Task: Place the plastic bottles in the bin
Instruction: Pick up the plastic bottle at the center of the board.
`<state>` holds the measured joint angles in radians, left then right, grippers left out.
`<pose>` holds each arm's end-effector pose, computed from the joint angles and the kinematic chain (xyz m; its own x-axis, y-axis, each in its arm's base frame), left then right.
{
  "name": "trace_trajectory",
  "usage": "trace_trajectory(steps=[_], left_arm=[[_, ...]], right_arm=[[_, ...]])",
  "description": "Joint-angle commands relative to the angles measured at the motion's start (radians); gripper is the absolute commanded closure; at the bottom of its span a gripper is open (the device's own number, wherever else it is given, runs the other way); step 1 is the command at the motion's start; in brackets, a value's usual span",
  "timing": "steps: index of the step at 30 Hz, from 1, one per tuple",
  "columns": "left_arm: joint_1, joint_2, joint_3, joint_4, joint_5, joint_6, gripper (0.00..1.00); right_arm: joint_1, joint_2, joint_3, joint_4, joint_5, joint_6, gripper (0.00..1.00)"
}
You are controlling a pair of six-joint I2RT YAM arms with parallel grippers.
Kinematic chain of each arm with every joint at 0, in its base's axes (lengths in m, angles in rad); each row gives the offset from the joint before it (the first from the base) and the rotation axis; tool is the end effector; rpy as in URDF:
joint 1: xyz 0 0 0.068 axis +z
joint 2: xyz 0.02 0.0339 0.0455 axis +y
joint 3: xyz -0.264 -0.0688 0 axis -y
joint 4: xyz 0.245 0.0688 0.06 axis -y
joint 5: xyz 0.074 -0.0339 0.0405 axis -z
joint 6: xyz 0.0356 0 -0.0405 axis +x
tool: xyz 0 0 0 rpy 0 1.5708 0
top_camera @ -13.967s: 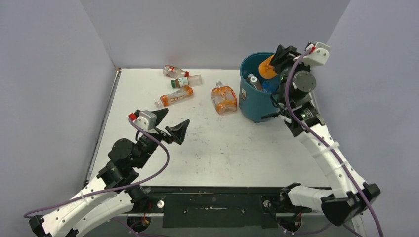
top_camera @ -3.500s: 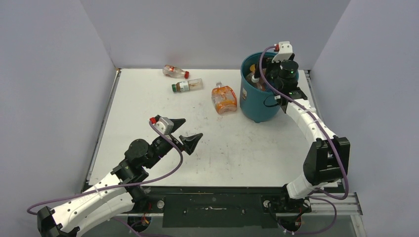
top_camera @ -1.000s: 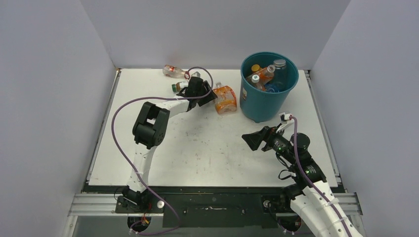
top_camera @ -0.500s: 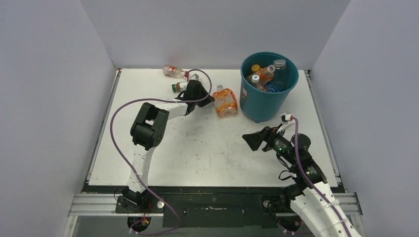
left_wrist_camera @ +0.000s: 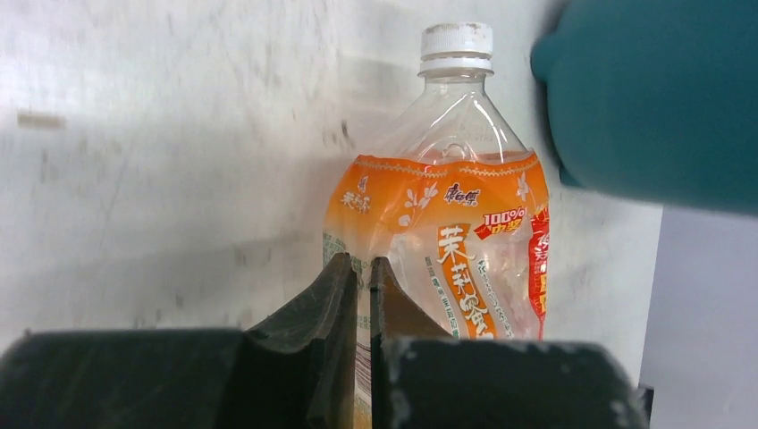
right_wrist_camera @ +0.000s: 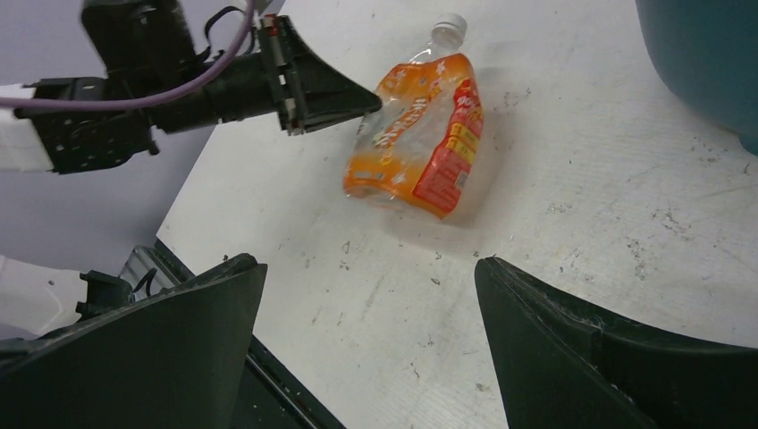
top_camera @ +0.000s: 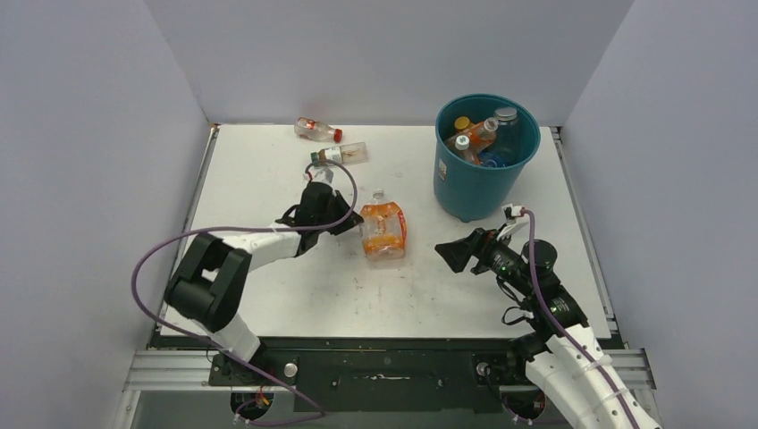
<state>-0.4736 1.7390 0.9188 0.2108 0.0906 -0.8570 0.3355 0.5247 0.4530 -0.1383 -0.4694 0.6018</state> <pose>0.3233 -0.1693 0.1729 -0.7267 -0.4734 -0.4977 -0.0444 0.7554 -0.6537 0.1303 0.0625 0.2660 -0.5650 0.3377 -0.7528 -0.4750 0.6130 0.6314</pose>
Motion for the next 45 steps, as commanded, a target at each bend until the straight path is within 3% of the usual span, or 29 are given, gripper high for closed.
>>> trace_trajectory(steps=[1,5,10,15,19,27,34,37,40,41,42,43,45], left_arm=[[-0.077,-0.218,-0.165,0.0,0.013,0.04,1.0],[-0.136,-0.352,-0.355,0.051,-0.012,0.002,1.0],[-0.18,-0.51,-0.507,0.171,-0.027,-0.031,1.0],[-0.212,-0.679,-0.572,0.192,-0.056,0.005,1.0],[-0.238,-0.77,-0.607,0.206,-0.056,0.033,1.0],[-0.254,-0.91,-0.666,0.251,-0.033,0.018,1.0],[-0.261,-0.932,-0.649,0.257,-0.002,0.004,1.0],[-0.262,-0.915,-0.63,0.259,0.013,0.003,1.0],[-0.264,-0.905,-0.611,0.26,0.033,0.002,1.0],[-0.265,-0.905,-0.603,0.253,0.043,-0.002,0.98],[-0.266,-0.908,-0.592,0.24,0.052,-0.002,0.86],[-0.266,-0.915,-0.58,0.216,0.06,-0.002,0.63],[-0.265,-0.942,-0.558,0.169,0.074,-0.001,0.28]], right_arm=[[0.034,0.074,-0.031,0.11,0.005,0.038,0.09],[0.165,0.196,-0.055,0.173,0.121,0.057,0.07],[0.434,0.374,-0.015,0.182,0.444,0.071,0.09],[0.468,0.413,-0.075,0.314,0.532,0.142,0.1],[0.452,0.443,-0.102,0.444,0.483,0.18,0.1],[0.334,0.527,-0.138,0.74,0.146,0.256,0.1],[0.359,0.632,-0.083,0.806,0.017,0.258,0.07],[0.396,0.666,-0.047,0.789,0.009,0.234,0.0],[0.413,0.668,-0.04,0.796,0.024,0.236,0.21],[0.413,0.661,-0.045,0.8,0.033,0.24,0.29],[0.413,0.643,-0.048,0.801,0.041,0.242,0.35],[0.412,0.621,-0.049,0.8,0.045,0.241,0.39],[0.406,0.555,-0.042,0.771,0.049,0.228,0.45]])
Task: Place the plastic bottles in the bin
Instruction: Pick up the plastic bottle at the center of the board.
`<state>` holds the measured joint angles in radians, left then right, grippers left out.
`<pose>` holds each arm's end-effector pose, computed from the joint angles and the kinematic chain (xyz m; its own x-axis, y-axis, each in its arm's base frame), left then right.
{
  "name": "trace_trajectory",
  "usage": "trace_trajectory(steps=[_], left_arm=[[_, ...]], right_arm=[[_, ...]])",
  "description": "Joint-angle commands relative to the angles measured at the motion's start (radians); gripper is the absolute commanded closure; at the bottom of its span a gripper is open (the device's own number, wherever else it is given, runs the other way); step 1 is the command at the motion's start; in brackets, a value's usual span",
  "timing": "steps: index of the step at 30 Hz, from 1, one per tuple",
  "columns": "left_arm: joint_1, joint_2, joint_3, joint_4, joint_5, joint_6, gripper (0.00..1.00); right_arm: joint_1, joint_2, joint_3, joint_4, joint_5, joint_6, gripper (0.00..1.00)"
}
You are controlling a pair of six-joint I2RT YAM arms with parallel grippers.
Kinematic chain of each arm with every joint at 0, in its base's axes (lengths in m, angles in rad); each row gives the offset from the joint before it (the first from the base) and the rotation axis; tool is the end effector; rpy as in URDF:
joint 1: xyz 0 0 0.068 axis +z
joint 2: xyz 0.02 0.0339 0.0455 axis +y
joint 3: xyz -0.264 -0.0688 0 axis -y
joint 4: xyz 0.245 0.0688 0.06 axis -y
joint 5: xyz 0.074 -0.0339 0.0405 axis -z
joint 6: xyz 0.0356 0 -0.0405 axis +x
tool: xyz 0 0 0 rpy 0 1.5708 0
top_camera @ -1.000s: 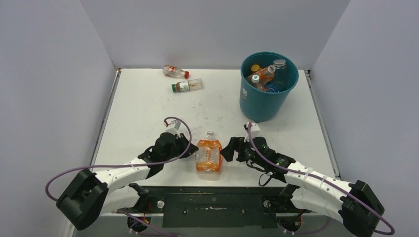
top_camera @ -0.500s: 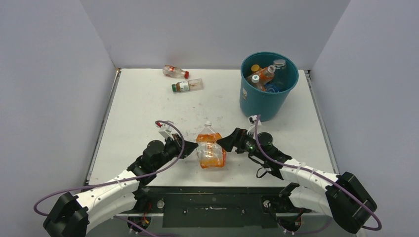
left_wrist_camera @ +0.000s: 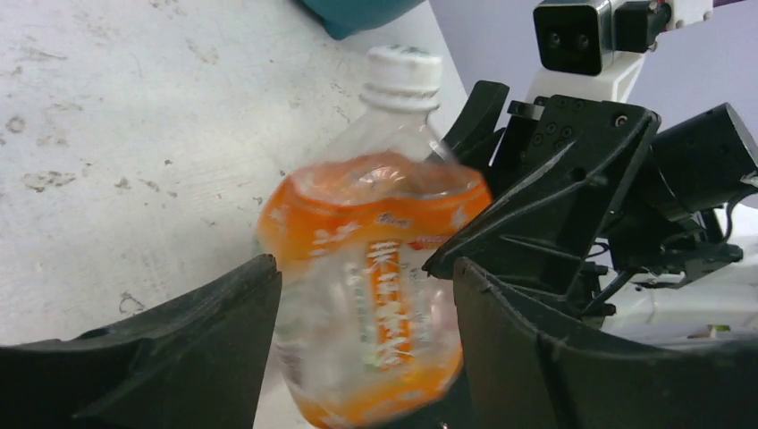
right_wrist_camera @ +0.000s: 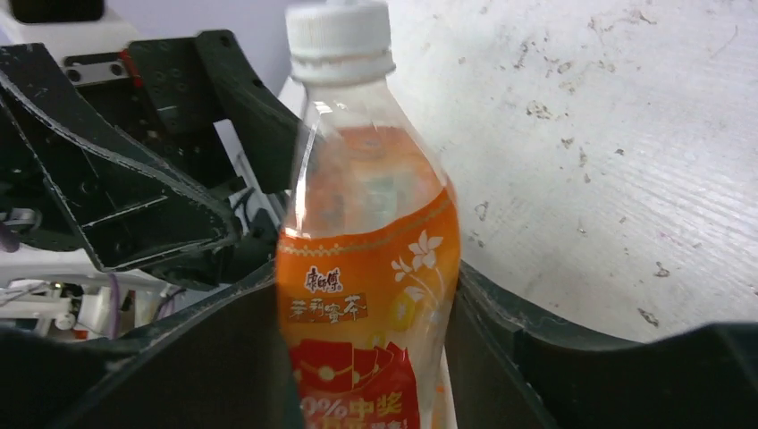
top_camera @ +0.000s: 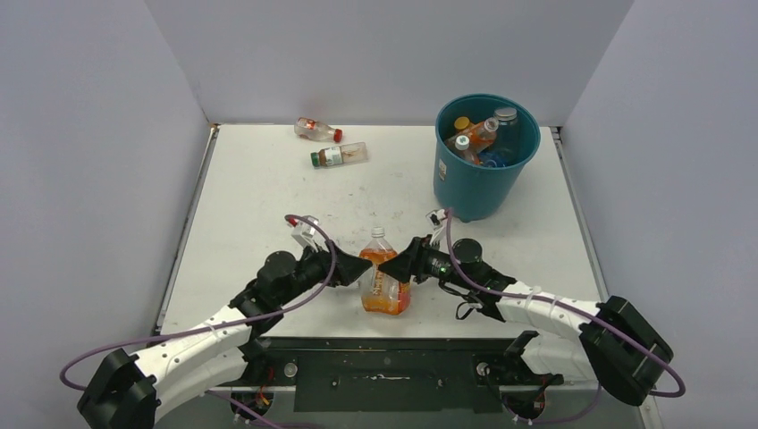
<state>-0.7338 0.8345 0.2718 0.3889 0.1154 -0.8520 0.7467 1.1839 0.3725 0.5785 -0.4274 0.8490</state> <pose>0.1381 -0.1301 0.2103 -0.6486 -0.4218 -0.6336 0.3969 0.5229 -0.7544 0.1633 0.1712 0.1971 -0.7981 0.1921 -0.5711 -0.4768 0.3780 0.7936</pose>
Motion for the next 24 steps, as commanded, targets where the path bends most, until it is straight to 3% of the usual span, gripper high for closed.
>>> trace_trajectory(steps=[1,2,10,18,24], left_arm=[[-0.003,-0.059,0.098,-0.03,0.048,-0.001,0.13],[-0.003,-0.082,0.104,-0.043,0.045,0.002,0.02],[-0.001,-0.186,0.173,0.048,0.199,0.107,0.04],[0.002,-0.126,0.24,0.202,0.384,0.12,0.04],[0.001,-0.022,0.274,0.38,0.58,0.023,0.04]], right_arm=[[-0.007,-0.143,0.046,0.029,0.012,-0.033,0.48],[-0.008,-0.185,0.057,-0.003,0.017,-0.056,0.5],[-0.012,-0.391,0.145,-0.144,-0.02,-0.135,0.6],[-0.007,-0.438,0.144,0.022,-0.056,-0.079,0.68],[-0.005,-0.45,0.128,0.097,-0.066,-0.074,0.71]])
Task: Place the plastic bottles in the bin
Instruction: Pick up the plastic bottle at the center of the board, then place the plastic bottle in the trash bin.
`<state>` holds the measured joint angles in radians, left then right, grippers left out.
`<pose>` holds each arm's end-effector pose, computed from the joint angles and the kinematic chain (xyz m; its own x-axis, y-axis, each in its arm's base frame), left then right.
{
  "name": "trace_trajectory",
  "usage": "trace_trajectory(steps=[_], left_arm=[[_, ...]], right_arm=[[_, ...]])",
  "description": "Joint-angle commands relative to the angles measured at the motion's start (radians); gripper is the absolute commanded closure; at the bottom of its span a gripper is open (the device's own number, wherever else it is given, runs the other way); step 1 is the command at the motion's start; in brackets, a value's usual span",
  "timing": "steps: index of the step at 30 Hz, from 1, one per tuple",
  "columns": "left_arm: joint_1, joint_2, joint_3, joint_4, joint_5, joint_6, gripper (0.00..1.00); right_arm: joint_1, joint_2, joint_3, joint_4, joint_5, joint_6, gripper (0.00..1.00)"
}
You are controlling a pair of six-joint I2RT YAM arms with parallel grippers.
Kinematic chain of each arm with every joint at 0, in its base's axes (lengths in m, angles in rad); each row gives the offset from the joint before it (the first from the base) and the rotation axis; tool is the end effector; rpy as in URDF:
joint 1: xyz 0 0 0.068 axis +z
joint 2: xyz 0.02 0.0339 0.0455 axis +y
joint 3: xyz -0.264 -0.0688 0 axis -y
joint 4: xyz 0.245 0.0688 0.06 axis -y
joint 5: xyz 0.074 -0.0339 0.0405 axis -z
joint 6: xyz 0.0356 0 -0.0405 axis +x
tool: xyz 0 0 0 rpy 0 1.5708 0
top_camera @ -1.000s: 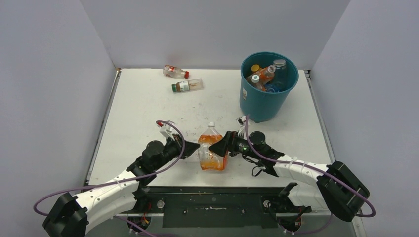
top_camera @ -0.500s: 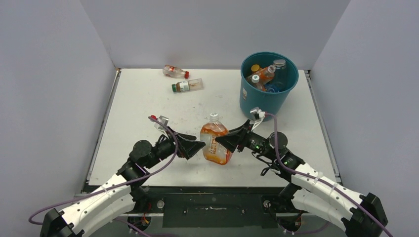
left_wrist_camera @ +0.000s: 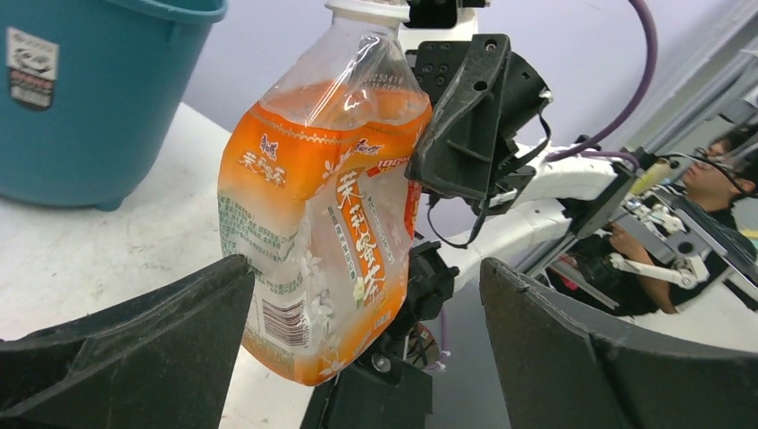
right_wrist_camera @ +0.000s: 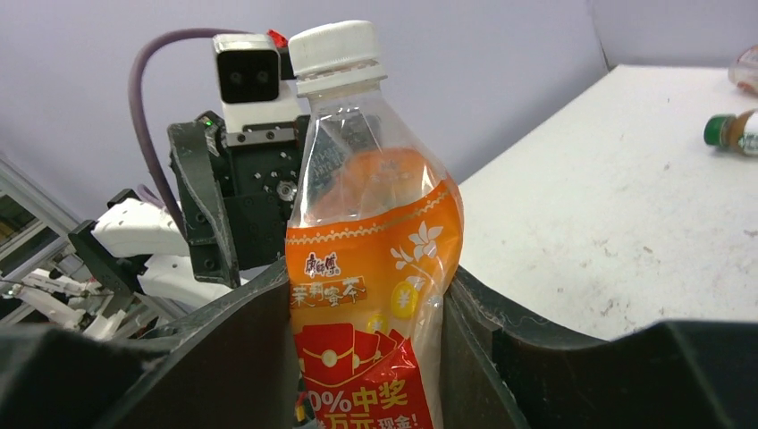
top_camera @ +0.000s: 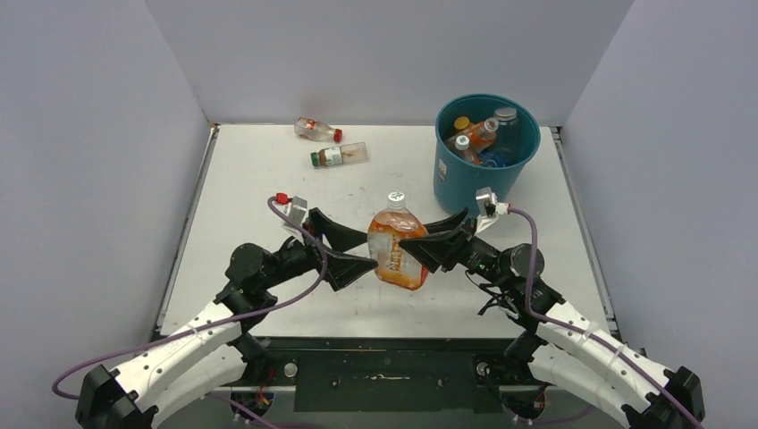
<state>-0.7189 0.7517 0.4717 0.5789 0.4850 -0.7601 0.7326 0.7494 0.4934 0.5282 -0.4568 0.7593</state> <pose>0.1245 -0.1310 0.3148 -0.4718 -0.3971 -0.7872 0.8179 0.1362 -0.5589 0.1240 0.1327 0.3178 -0.4857 0.3941 -0.7802 -0.8020 0.1541 0.5771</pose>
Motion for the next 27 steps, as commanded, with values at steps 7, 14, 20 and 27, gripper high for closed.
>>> trace_trajectory(steps=[7,14,20,27], left_arm=[[-0.01,0.097,0.087,0.161,0.146,-0.02,0.04],[0.015,-0.051,0.113,-0.015,0.001,0.117,0.04],[0.023,-0.053,0.132,-0.016,0.056,0.111,0.04],[0.021,0.045,0.144,0.108,0.23,0.013,0.04]], right_arm=[[0.011,0.01,-0.012,0.296,-0.085,0.104,0.74],[0.012,-0.038,0.02,0.211,-0.083,0.076,0.76],[0.015,-0.004,0.011,0.317,-0.113,0.147,0.78],[0.02,0.068,-0.003,0.502,-0.13,0.248,0.8]])
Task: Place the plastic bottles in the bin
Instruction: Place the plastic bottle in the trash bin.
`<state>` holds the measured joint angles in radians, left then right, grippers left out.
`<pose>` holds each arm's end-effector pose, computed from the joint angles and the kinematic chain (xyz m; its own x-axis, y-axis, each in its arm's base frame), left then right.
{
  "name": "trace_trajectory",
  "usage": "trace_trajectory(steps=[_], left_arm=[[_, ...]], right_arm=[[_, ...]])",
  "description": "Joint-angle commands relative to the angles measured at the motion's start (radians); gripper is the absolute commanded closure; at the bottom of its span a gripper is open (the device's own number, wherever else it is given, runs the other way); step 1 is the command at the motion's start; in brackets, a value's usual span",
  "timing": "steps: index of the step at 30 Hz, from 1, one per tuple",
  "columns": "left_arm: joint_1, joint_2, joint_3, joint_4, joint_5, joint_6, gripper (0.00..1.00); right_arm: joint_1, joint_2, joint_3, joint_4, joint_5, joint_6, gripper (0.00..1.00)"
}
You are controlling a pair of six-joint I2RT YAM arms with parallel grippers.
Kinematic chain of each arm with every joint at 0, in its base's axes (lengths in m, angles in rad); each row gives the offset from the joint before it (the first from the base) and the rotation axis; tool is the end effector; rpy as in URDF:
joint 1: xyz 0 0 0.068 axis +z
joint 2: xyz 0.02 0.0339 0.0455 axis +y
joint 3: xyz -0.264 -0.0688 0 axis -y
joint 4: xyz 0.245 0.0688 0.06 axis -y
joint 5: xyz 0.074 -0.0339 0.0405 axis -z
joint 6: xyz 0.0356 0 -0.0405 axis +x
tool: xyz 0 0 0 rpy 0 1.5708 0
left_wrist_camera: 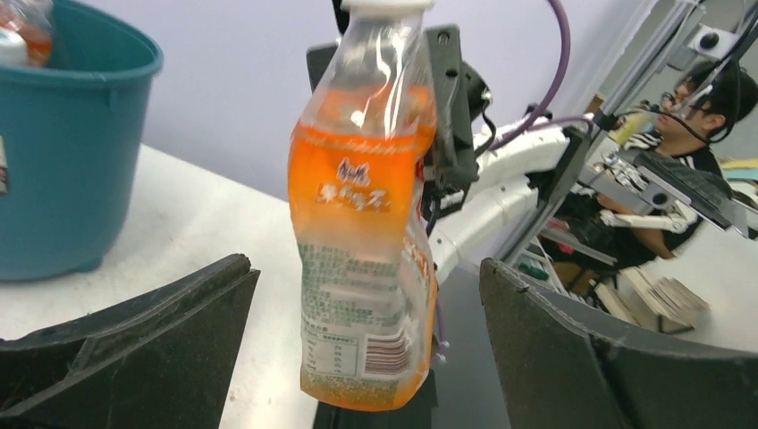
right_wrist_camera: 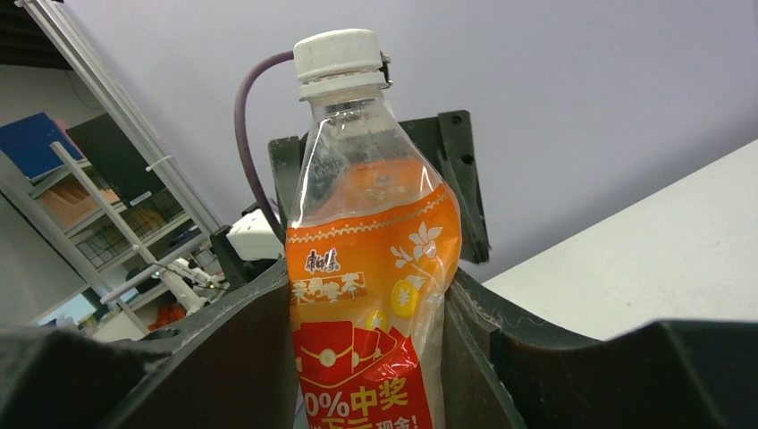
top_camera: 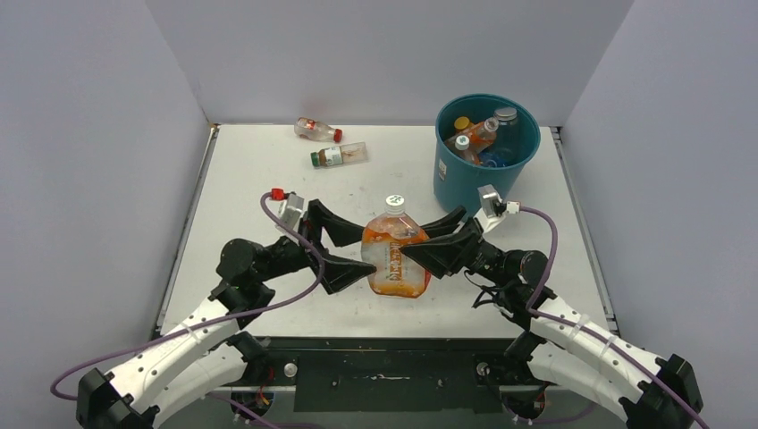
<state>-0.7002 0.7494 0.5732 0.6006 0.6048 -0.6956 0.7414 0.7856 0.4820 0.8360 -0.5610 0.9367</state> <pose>0.1189 -0.1267 0.3520 -0.3519 -0.3929 -0.8496 0.9129 0.0566 -0.4043 0.1161 0.1320 0.3371 -0.5112 0.4568 -0.7280 -0.8407 -0.0896 0.5341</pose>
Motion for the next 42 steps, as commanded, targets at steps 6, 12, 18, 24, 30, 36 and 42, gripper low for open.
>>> trace_trajectory(steps=[6,12,18,24,30,36,42], left_arm=[[-0.014,0.11,0.041,0.195,0.207,-0.121,0.21],[-0.015,0.112,0.051,0.175,0.192,-0.111,0.64],[-0.015,0.069,0.059,0.05,0.083,-0.004,0.96],[-0.017,0.028,0.114,-0.244,-0.056,0.231,1.0],[-0.043,0.01,0.148,-0.433,-0.215,0.459,1.0],[-0.064,0.017,0.127,-0.45,-0.291,0.505,1.0],[-0.074,0.003,0.101,-0.435,-0.284,0.501,1.0]], right_arm=[[0.015,0.081,0.01,0.256,-0.024,0.094,0.8],[0.019,0.065,0.054,0.111,-0.021,0.035,0.57],[0.018,-0.022,0.214,-0.379,0.013,-0.175,0.15],[0.019,-0.018,0.52,-0.888,0.144,-0.452,0.01],[0.021,0.161,0.834,-1.201,0.303,-0.571,0.08],[0.038,0.252,0.906,-1.23,0.375,-0.587,0.1],[0.131,0.316,0.94,-1.238,0.469,-0.619,0.1]])
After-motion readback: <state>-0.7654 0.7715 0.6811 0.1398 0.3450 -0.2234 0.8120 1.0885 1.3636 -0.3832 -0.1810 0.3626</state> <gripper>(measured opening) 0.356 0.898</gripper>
